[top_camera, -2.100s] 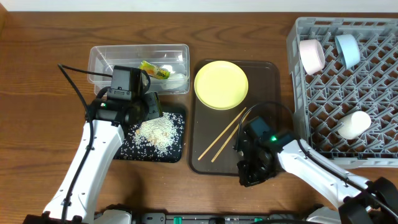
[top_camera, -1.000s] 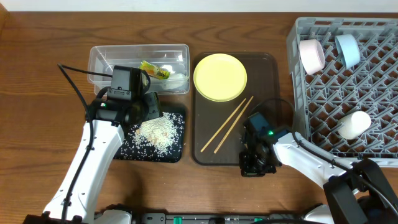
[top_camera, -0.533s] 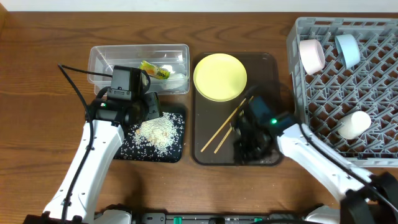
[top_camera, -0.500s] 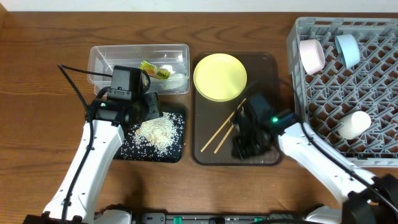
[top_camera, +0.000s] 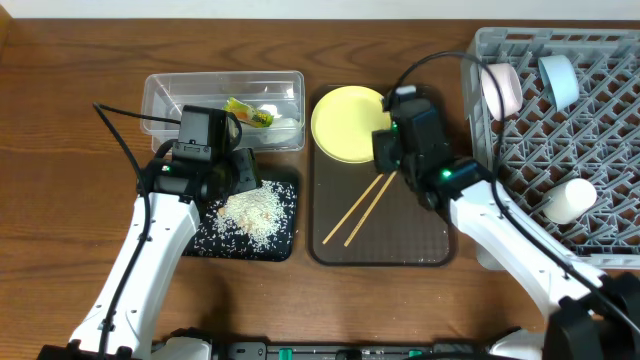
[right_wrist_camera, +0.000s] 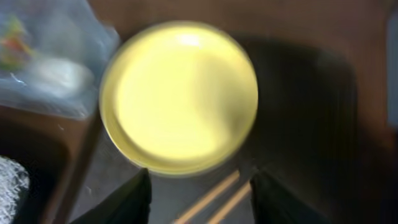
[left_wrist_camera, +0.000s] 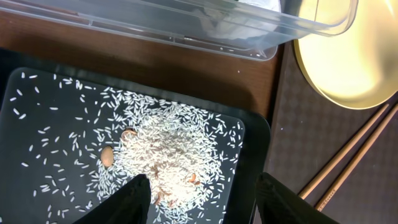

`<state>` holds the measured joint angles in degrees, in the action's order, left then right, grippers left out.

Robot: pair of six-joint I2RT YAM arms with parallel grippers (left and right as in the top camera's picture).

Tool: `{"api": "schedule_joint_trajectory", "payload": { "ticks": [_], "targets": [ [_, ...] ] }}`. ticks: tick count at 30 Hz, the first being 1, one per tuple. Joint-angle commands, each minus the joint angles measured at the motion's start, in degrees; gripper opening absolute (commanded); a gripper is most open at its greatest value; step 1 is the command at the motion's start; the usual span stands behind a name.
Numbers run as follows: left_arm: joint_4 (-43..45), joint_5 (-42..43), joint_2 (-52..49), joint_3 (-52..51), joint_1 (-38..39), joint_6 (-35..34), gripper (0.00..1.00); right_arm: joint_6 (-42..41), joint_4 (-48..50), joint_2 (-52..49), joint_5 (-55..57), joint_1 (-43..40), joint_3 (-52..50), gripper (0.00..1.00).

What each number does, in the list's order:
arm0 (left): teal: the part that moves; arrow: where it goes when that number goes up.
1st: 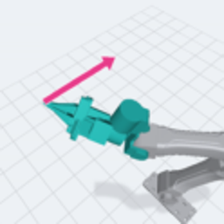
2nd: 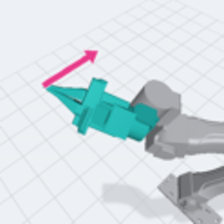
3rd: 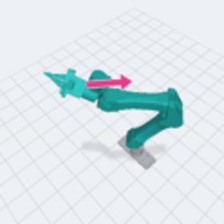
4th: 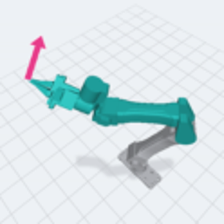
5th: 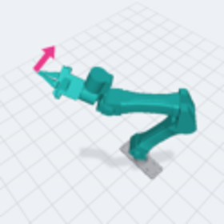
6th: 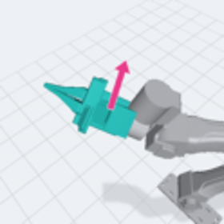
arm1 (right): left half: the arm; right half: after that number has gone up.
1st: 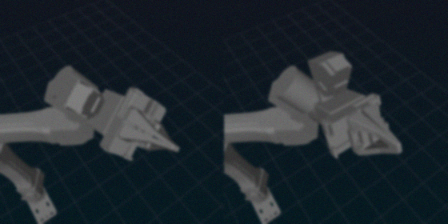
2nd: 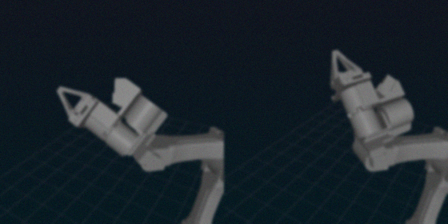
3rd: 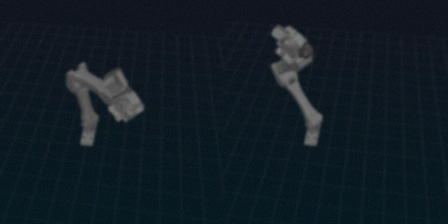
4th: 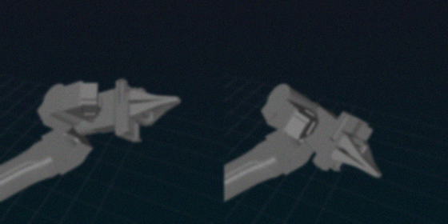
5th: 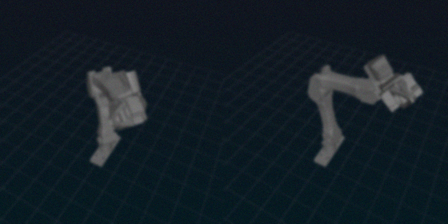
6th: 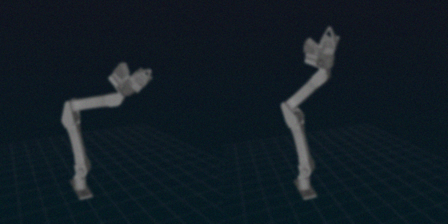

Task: Sort waste into correct bins and load items into the dishwasher rack
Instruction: 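Grasp one wooden chopstick with the right gripper and lift it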

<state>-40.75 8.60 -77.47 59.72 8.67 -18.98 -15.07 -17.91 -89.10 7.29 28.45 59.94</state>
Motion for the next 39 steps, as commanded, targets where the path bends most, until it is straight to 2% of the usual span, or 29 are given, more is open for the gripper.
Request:
{"api": "schedule_joint_trajectory", "payload": {
  "ticks": [1,4,7,14,21,23,25,28,33,39],
  "targets": [
    [-0.15,-0.72,0.74,0.24,-0.24,1.16,0.57,-7.74,-4.66,-2.45,-1.95,-0.24,0.15,0.41],
    [-0.15,-0.74,0.74,0.24,-0.24,1.16,0.57,-13.88,-11.61,-4.04,-4.87,0.28,0.00,0.31],
    [-0.13,-0.74,0.74,0.24,-0.24,1.16,0.57,-17.62,-14.53,-6.19,-4.83,1.33,-0.59,0.31],
    [-0.17,-0.72,0.52,0.24,-0.24,1.16,0.57,-17.77,-13.55,-10.97,-6.05,4.20,-0.66,0.35],
    [-0.17,-0.72,0.37,0.24,-0.24,1.16,0.57,-25.33,-13.62,-17.25,-6.05,4.74,-0.66,0.35],
    [-0.17,-0.72,0.37,0.24,-0.24,1.16,0.57,-25.42,-13.84,-18.53,-6.32,4.74,-0.66,0.30],
    [-0.17,-0.72,0.37,0.24,-0.24,1.16,0.57,-25.66,-13.81,-18.82,-6.29,4.72,-0.66,0.20],
    [-0.17,-0.72,0.37,0.24,-0.24,1.16,0.57,-25.64,-14.23,-17.64,-6.51,4.09,-0.59,0.02],
    [-0.15,-0.72,0.37,0.24,-0.24,1.16,0.57,-24.83,-16.83,-12.00,-6.49,0.00,-0.57,0.01],
    [-0.17,-0.72,0.37,0.24,-0.24,1.16,0.57,-16.61,-20.06,-1.33,-6.82,-8.35,-0.13,0.01]
  ]
}}
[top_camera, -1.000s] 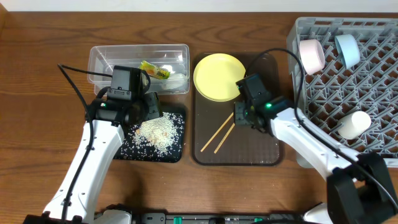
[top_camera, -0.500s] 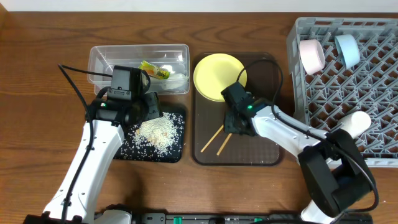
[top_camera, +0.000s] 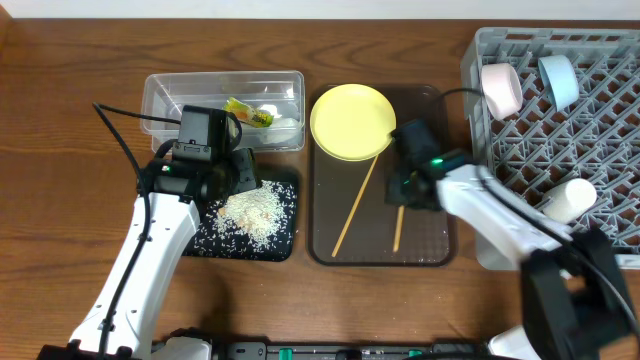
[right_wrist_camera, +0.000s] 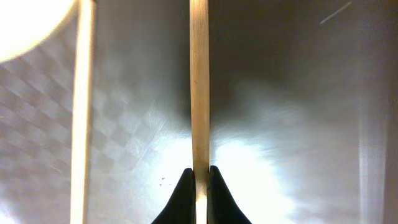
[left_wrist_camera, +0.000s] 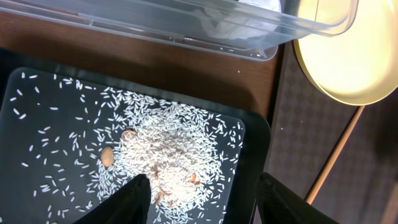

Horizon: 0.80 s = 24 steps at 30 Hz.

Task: Sort waste into correct bins and load items into the dishwasher rack
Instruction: 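Grasp one wooden chopstick with the right gripper and lift it, then insert the chopstick upright into the rack and release it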

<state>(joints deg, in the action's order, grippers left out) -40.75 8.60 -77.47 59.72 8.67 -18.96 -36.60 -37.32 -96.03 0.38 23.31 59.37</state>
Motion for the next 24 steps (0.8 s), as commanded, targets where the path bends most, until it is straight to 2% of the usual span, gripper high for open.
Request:
{"api": "schedule_joint_trajectory", "payload": {
  "ticks": [1,7,13,24],
  "targets": [
    [-0.17,-0.72,0.37,0.24,-0.24,1.14,0.57,6.88,-1.09,7.63,-0.39,-5.01,0.59,0.01],
    [-0.17,-0.72,0.37,0.24,-0.24,1.14,0.57,21.90,-2.01,15.26,-4.52,-12.76,0.66,0.01],
    [-0.17,-0.72,0.37,0.24,-0.24,1.14,0.57,31.95,-3.41,15.08,-3.21,-22.25,0.61,0.01],
    [-0.15,-0.72,0.37,0.24,-0.24,1.14,0.57,36.87,-2.97,13.81,-9.75,-32.13,0.63,0.01]
  ]
}}
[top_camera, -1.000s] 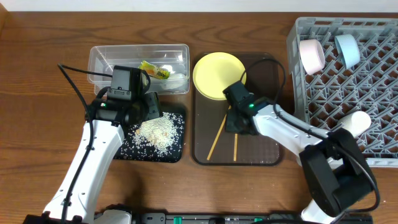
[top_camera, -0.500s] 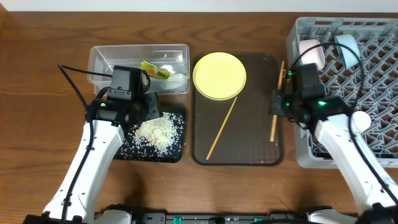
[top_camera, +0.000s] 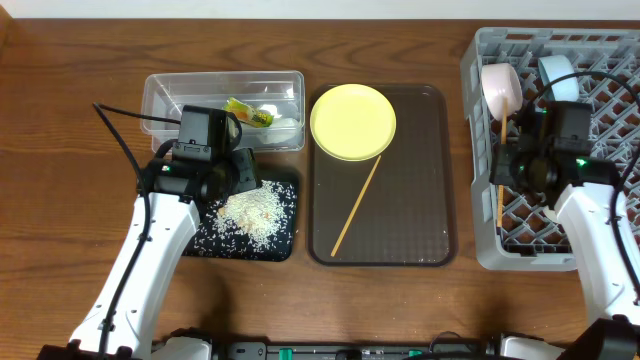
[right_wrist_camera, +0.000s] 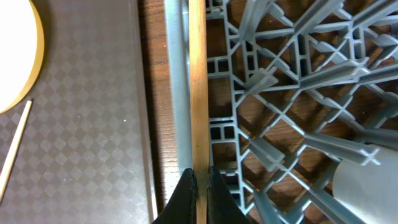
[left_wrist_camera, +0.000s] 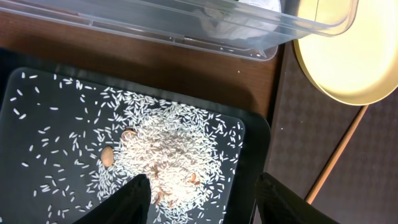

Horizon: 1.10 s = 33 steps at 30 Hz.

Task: Sort waste into correct bins and load items into the dishwasher rack
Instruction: 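Insert the chopstick upright into the rack and release it, then reach the right gripper back and grasp the second chopstick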

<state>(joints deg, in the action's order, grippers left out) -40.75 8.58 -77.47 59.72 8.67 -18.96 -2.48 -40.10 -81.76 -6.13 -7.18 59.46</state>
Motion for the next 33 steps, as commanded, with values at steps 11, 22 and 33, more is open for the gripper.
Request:
{"api": "schedule_joint_trajectory", "payload": {
  "ticks": [11,22,33],
  "targets": [
    [-0.17,-0.70,0.37,0.24,-0.24,1.14,0.57,4.92,0.24,-1.77,-0.70,-2.34,0.55,0.01],
    [-0.17,-0.70,0.37,0.24,-0.24,1.14,0.57,4.92,0.66,-2.03,0.70,-2.27,0.52,0.01],
    [-0.17,-0.70,0.37,0.24,-0.24,1.14,0.57,4.66,0.74,-2.47,-4.31,-1.64,0.87,0.32]
  ]
}}
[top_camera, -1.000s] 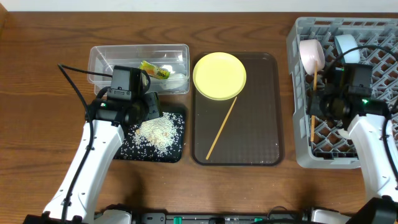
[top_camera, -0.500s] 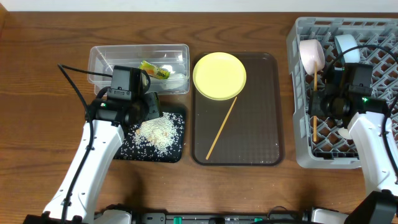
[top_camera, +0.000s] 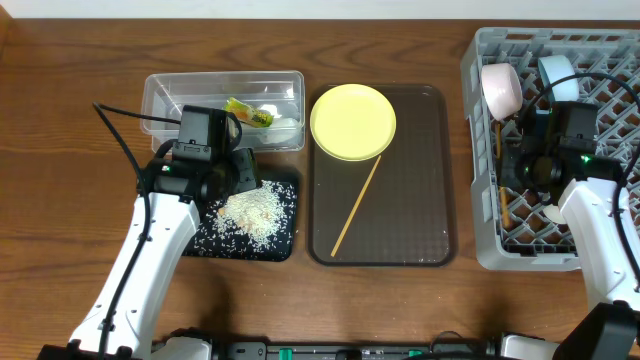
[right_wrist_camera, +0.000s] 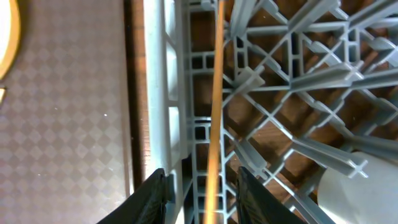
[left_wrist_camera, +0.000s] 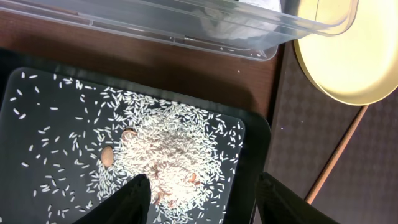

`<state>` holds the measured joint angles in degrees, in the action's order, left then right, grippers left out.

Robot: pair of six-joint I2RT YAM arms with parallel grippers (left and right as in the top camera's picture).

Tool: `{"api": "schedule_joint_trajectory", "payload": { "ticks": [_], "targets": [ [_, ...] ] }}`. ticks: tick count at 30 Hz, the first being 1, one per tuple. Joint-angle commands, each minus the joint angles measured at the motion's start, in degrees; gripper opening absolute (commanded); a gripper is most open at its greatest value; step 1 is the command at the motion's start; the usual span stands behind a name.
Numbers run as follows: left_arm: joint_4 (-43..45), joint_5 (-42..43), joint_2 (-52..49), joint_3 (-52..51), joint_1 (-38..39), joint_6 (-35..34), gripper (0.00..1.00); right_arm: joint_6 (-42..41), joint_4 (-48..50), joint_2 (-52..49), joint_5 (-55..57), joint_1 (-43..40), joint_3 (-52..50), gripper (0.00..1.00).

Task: Sort waste into correct bins and load items into the dishwasher rack
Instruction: 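Reach the right gripper back and grasp the second chopstick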

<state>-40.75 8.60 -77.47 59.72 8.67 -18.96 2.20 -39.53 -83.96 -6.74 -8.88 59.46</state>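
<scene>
One wooden chopstick lies in the grey dishwasher rack along its left wall, also seen as an orange sliver. My right gripper stands open just above it, fingers apart on either side, over the rack's left edge. A second chopstick lies slanted on the brown tray, below the yellow plate. My left gripper hangs open over the black tray and its pile of rice, holding nothing.
A clear bin with wrappers stands behind the black tray. The rack holds a pink cup, a blue cup and a white cup. The plate's rim and the tray's chopstick show in the left wrist view.
My right gripper was shut on the chopstick over the rack's left edge; now it is open and the chopstick lies in the rack. The left arm has not moved.
Two chopsticks lay together on the brown tray with my right gripper open above the plate. Then the right gripper was shut on one chopstick on the tray. Then it held that chopstick over the rack's edge, and now the chopstick rests in the rack, released.
</scene>
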Motion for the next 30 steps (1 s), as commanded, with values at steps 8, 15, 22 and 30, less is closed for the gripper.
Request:
{"api": "schedule_joint_trajectory", "payload": {
  "ticks": [8,15,22,30],
  "targets": [
    [-0.13,-0.72,0.37,0.24,-0.24,1.14,0.57,-4.94,2.97,-0.48,-18.03,9.62,2.67,0.33],
    [-0.15,-0.72,0.37,0.24,-0.24,1.14,0.57,-12.24,2.67,-5.38,-6.84,25.53,2.67,0.35],
    [-0.15,-0.72,0.37,0.24,-0.24,1.14,0.57,-26.69,7.19,-15.04,-1.44,37.99,2.67,0.35],
    [-0.15,-0.72,0.37,0.24,-0.24,1.14,0.57,-34.77,10.80,-22.67,7.32,44.28,2.67,0.37]
  ]
}}
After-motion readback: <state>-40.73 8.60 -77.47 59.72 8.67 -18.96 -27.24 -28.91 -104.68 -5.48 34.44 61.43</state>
